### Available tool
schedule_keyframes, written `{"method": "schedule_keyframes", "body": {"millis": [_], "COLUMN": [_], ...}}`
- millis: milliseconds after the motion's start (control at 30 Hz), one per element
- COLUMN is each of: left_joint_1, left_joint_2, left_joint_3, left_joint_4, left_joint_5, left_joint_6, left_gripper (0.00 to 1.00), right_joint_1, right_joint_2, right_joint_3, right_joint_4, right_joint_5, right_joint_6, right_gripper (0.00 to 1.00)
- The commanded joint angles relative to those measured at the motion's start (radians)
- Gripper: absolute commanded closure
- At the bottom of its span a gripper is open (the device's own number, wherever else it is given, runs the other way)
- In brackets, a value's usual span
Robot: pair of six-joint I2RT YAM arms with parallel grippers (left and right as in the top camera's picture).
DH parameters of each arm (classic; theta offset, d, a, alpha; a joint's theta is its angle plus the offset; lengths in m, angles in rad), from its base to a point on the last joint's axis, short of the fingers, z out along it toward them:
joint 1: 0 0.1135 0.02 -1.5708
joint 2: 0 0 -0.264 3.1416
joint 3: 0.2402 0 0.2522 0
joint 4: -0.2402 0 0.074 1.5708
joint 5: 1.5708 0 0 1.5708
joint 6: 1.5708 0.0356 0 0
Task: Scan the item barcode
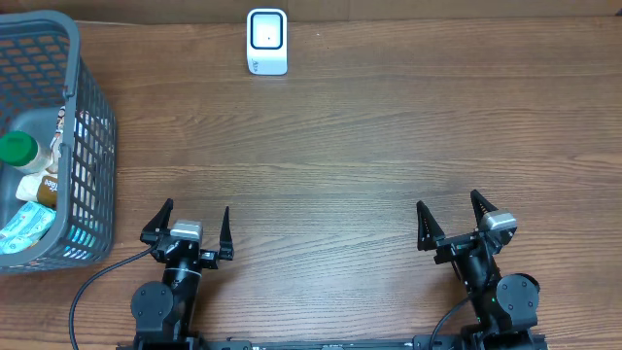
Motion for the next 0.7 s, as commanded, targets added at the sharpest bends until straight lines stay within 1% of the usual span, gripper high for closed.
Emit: {"method": "schedule_keyframes", "body": {"millis": [0,300,467,567,667], "left_joint_1": [-0.001,-0.001,-0.001,-0.001,-0.001], "left_joint_2": [-0.011,-0.011,-0.011,-0.011,-0.011], "left_joint_3": [-0.004,-0.004,-0.004,0.002,0.028], "left_joint_4": [0.0,-0.003,0.005,0.005,0.004], "left_joint_5": [-0.01,-0.011,0.019,0.019,0.019], "left_joint_6": [0.019,0.018,0.012,-0.031,-0.102], "left_gripper": [0.01,0.01,0.0,0.01,0.01], "right_joint_1": [0.004,0.004,0.004,0.004,0.004], "right_joint_2": [-0.012,-0.012,-0.012,-0.012,-0.012], "right_joint_3": [-0.011,-0.011,-0.011,-0.011,-0.011], "right_joint_4": [0.004,0.004,0.004,0.004,0.004], "right_joint_5": [0.009,0.009,0.009,0.009,0.009], "right_joint_6": [0.0,0.0,0.0,0.0,0.0], "right_gripper": [0.0,0.0,0.0,0.0,0.0]}}
